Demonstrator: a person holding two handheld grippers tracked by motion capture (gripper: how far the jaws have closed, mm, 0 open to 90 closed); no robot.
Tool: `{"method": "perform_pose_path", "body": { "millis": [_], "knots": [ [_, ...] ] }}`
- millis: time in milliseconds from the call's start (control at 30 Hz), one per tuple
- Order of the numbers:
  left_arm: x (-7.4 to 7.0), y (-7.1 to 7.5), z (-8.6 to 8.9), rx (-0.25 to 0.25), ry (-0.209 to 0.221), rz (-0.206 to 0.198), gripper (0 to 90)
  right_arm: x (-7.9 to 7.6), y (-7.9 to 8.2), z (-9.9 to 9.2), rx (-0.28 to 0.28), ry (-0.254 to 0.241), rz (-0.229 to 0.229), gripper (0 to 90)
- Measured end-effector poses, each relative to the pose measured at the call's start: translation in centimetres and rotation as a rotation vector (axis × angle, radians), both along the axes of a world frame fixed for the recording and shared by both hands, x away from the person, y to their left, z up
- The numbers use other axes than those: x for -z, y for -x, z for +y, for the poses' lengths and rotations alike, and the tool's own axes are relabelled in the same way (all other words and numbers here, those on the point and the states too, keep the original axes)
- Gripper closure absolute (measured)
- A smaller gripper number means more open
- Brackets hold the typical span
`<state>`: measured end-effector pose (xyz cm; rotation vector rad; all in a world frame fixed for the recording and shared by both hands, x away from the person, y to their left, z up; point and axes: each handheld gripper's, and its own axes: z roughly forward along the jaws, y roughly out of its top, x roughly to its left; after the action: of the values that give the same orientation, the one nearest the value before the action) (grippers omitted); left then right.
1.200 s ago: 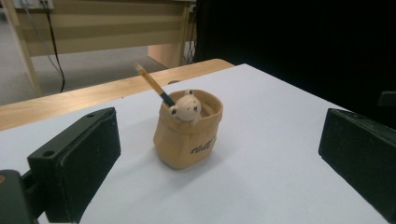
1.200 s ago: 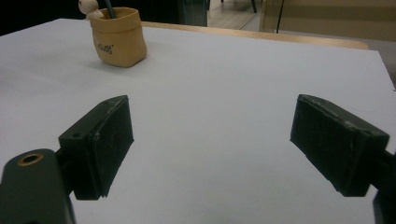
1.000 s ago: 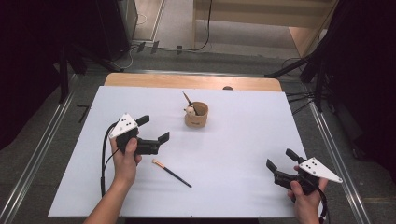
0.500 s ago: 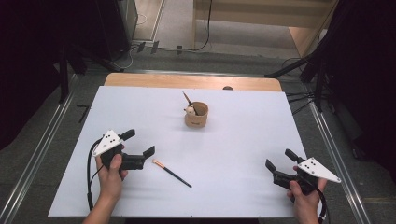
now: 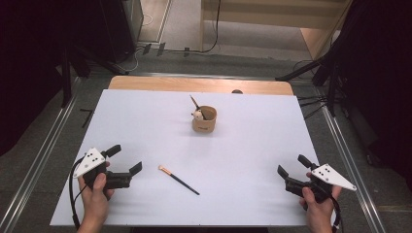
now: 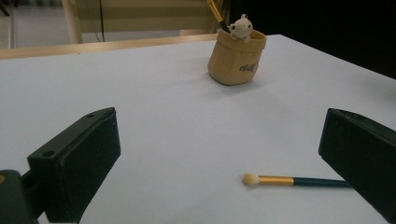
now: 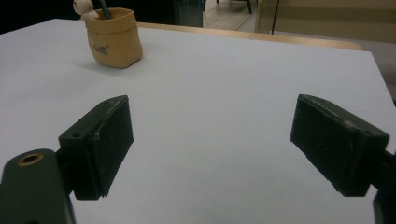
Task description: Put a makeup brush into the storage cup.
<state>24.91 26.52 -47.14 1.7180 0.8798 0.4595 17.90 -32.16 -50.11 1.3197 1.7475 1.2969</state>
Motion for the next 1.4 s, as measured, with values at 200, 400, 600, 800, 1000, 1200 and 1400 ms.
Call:
{"method": "perform_pose_path", "body": {
  "millis": [200, 400, 600, 800, 1000, 1200, 1400],
  "knots": [
    [0.2, 0.4, 1.7, -0.021, 0.003, 0.006, 0.0, 0.0, 0.1, -0.2, -0.001, -0.006, -0.011, 13.1],
    [0.4, 0.6, 3.0, -0.043, -0.004, 0.007, 0.0, -0.1, 0.1, 0.0, -0.011, 0.021, -0.023, 1.5],
    [0.5, 0.7, 3.8, -0.054, 0.008, 0.006, 0.0, -0.3, 0.0, 0.2, -0.010, 0.012, -0.022, 0.0],
    [0.4, 0.6, 4.2, -0.061, 0.025, 0.013, 0.0, -0.4, 0.1, 0.4, -0.008, 0.004, -0.008, 0.0],
    [0.2, 0.4, 3.4, -0.049, 0.033, 0.012, 0.0, -0.4, 0.1, 0.2, -0.002, 0.002, -0.009, 0.0],
    [0.2, 0.1, 1.8, -0.008, 0.030, 0.019, 0.0, -0.4, 0.1, 0.3, 0.001, 0.002, -0.009, 0.0],
    [0.4, -0.4, -0.5, 0.048, 0.018, 0.027, 0.0, -0.3, 0.1, 0.2, 0.010, -0.001, -0.002, 0.9]
  ]
}}
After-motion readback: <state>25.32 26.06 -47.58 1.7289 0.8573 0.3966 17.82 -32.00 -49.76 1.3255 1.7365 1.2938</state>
